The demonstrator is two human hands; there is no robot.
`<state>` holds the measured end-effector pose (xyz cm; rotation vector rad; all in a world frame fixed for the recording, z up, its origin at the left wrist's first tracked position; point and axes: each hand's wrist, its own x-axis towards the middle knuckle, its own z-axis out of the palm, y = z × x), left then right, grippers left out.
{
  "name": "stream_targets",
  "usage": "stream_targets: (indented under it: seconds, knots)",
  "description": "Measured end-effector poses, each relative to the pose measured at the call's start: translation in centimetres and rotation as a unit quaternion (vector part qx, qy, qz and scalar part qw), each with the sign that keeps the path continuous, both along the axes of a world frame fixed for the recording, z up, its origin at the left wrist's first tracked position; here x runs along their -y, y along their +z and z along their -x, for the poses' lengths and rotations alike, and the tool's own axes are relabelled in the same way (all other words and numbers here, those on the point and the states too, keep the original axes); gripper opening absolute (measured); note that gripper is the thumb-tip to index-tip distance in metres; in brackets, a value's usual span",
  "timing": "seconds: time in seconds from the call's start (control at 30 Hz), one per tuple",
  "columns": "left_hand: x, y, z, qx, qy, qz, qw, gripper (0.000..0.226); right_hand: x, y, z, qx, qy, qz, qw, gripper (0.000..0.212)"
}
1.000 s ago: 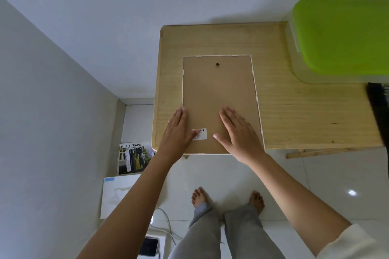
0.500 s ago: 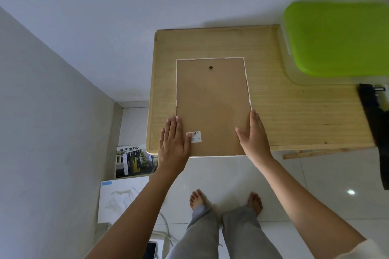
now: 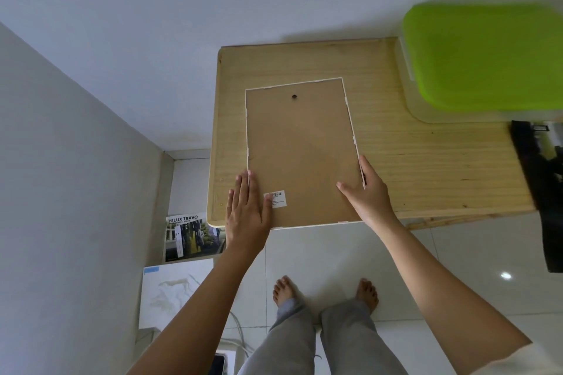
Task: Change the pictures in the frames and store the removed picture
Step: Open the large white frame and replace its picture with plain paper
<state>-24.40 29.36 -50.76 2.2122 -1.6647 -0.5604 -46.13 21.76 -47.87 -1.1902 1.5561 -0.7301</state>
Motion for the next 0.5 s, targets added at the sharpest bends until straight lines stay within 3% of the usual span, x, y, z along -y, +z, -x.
stream_targets:
  seconds: [0.3, 0.5]
  knots:
    - [0.4, 1.1, -0.1, -0.038, -0.007, -0.004, 0.999, 0.063, -0.4, 2.4, -0.3, 0.055, -0.018, 0.108, 0.992, 0.042]
    - [6.0, 10.3, 3.2, -0.176, -0.023, 0.125, 0.976, 0.056, 0.5, 6.3, -1.8, 0.122, -0.039, 0.183, 0.975, 0.041]
